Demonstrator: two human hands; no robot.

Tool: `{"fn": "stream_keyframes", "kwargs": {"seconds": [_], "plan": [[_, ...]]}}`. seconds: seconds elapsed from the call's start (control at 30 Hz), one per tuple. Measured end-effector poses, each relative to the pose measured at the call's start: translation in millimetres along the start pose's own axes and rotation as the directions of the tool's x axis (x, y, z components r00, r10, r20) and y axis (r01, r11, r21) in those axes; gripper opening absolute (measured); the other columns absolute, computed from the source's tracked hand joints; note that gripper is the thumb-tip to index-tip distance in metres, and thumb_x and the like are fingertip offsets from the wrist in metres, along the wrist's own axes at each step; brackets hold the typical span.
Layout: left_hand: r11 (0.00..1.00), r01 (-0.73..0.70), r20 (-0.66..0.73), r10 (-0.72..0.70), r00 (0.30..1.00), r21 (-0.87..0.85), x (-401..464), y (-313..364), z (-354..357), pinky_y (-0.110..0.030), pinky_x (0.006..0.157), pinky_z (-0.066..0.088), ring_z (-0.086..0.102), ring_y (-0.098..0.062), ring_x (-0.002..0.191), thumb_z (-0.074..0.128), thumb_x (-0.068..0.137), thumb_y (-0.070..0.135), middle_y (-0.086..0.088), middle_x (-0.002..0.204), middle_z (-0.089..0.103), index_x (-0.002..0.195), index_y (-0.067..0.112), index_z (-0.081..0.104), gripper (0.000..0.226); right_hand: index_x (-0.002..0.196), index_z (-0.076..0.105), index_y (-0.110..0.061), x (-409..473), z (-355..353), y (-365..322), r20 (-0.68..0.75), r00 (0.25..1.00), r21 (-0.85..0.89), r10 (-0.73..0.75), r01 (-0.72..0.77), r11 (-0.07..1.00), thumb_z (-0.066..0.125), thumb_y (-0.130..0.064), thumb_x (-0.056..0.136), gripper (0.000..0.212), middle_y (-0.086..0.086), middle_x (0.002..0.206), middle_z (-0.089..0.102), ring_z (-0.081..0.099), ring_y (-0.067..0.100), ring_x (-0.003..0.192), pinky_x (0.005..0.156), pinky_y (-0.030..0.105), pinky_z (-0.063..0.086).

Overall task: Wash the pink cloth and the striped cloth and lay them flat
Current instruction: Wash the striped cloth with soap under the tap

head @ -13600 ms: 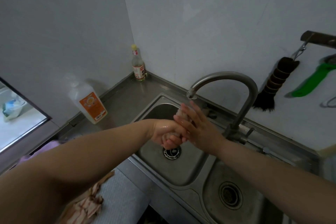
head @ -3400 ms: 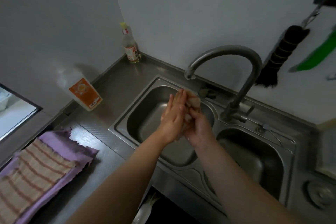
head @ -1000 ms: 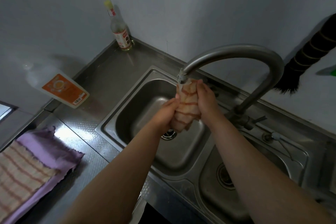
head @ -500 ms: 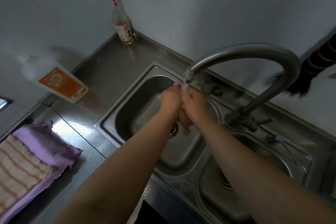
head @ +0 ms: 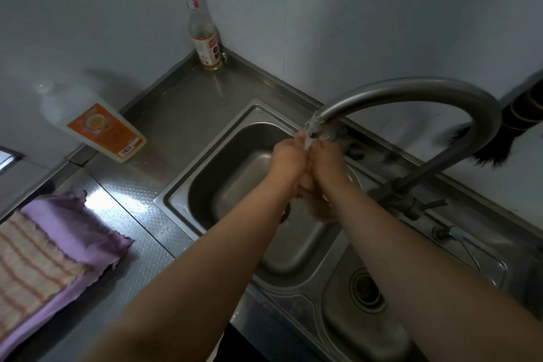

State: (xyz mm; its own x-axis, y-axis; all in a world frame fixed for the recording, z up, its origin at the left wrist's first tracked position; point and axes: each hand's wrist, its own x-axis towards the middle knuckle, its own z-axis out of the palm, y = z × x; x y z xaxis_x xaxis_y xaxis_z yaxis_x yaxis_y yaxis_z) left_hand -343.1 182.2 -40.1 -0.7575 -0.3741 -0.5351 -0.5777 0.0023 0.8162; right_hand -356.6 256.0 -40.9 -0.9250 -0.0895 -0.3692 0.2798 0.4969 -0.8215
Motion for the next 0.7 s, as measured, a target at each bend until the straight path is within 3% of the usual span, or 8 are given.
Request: {"fn": "stream_keyframes", "kwargs": {"seconds": [0.07,0.13,0.23,0.33,0.4,0.53,0.7], "plan": [[1.0,0.005,-0.025,-0.005,1.0,0.011,10.7,10.7,-12.1,-0.034,0.079,0.052,0.064,-0.023,0.083,0.04,0.103,0.031,-0.014,0.091,0.066,0.102,0.002,0.064,0.037,0.068,0.05,-0.022,-15.1,7.9,-1.2,0.029,0.999,-0.003,-0.043,0.044,0.999,0.036,-0.031,0.102,0.038,-0.004,0.066,0.053,0.056,0.016,0.066,0.056,0.025,0.039],[0.994,0.067,-0.021,-0.069,0.997,-0.084,12.7,11.7,-18.4,-0.034,0.082,0.055,0.067,-0.023,0.082,0.042,0.102,0.036,-0.013,0.09,0.068,0.104,0.004,0.064,0.039,0.071,0.053,-0.021,-19.7,15.8,-1.4,0.041,0.998,-0.027,-0.056,0.057,0.998,0.037,-0.042,0.1,0.04,-0.002,0.066,0.058,0.059,0.014,0.065,0.055,0.027,0.044],[0.99,0.087,0.061,-0.081,0.995,-0.107,-6.6,4.9,-6.0,-0.025,0.055,0.046,0.058,-0.014,0.058,0.048,0.1,0.026,-0.003,0.065,0.061,0.102,0.003,0.067,0.031,0.069,0.054,-0.016,-3.5,4.5,-1.4,-0.013,1.0,-0.021,-0.007,0.007,1.0,0.039,-0.031,0.1,0.038,-0.001,0.067,0.056,0.058,0.021,0.072,0.07,0.032,0.048],[0.986,0.062,0.06,-0.054,0.997,-0.153,-5.3,6.8,-10.6,-0.027,0.064,0.049,0.059,-0.015,0.066,0.047,0.101,0.025,-0.001,0.07,0.06,0.104,0.007,0.066,0.027,0.075,0.058,-0.014,-16.6,5.0,-2.7,-0.028,1.0,0.004,-0.01,0.01,1.0,0.036,-0.034,0.099,0.039,0.005,0.071,0.06,0.059,0.023,0.07,0.07,0.042,0.05],[0.975,0.096,0.017,-0.095,0.995,-0.199,1.3,11.1,-18.2,-0.03,0.073,0.054,0.064,-0.017,0.074,0.045,0.101,0.031,-0.003,0.076,0.063,0.11,0.009,0.064,0.03,0.073,0.053,-0.02,-28.1,10.8,-5.2,0.006,0.998,-0.036,-0.061,0.061,0.997,0.034,-0.04,0.1,0.039,0.001,0.067,0.057,0.058,0.018,0.066,0.063,0.035,0.046],[0.99,0.069,0.105,-0.056,0.993,-0.121,-13.0,2.2,-5.4,-0.022,0.058,0.049,0.062,-0.017,0.065,0.047,0.101,0.029,-0.004,0.066,0.064,0.08,0.013,0.064,0.031,0.067,0.054,-0.023,-7.8,-4.1,-10.2,-0.034,0.999,-0.028,-0.013,0.012,1.0,0.04,-0.037,0.1,0.038,-0.005,0.066,0.057,0.059,0.018,0.071,0.06,0.028,0.043],[0.982,0.12,0.024,-0.118,0.993,-0.145,-1.4,13.1,-20.5,-0.028,0.072,0.053,0.062,-0.017,0.069,0.04,0.1,0.046,-0.006,0.076,0.065,0.078,0.012,0.062,0.046,0.071,0.054,-0.017,-34.4,10.3,-5.7,0.035,0.999,-0.055,-0.039,0.041,0.998,0.034,-0.043,0.1,0.044,-0.003,0.061,0.053,0.052,0.015,0.058,0.054,0.027,0.039]]}}
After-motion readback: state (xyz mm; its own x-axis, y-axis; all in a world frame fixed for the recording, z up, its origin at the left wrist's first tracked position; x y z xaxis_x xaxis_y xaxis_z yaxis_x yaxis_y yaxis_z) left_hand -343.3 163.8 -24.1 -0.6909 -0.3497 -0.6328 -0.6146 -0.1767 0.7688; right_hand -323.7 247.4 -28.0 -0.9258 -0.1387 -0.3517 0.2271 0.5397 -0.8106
